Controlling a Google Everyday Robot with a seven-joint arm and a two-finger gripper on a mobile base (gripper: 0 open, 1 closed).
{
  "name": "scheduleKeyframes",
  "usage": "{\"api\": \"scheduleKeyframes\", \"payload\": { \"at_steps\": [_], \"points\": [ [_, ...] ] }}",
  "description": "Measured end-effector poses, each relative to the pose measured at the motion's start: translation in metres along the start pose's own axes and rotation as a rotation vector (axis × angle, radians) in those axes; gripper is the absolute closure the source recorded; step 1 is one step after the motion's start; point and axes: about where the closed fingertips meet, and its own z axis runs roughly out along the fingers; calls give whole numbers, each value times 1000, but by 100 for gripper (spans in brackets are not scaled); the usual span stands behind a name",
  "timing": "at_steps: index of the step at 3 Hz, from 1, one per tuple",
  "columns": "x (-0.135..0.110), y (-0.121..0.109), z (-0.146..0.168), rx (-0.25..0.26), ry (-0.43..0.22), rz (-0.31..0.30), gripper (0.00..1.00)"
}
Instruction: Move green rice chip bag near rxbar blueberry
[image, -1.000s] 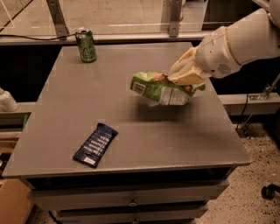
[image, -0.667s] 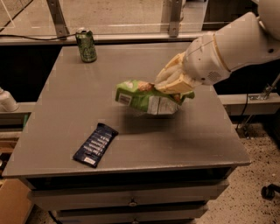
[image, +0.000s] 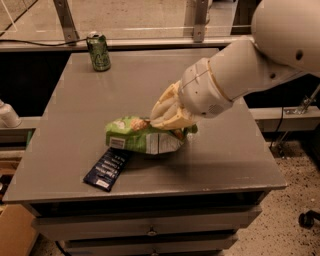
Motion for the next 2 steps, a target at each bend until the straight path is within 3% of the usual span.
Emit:
{"api": "scheduleKeyframes", "payload": {
  "at_steps": [2],
  "points": [
    [-5, 14, 30, -57, 31, -40, 59]
  ]
}}
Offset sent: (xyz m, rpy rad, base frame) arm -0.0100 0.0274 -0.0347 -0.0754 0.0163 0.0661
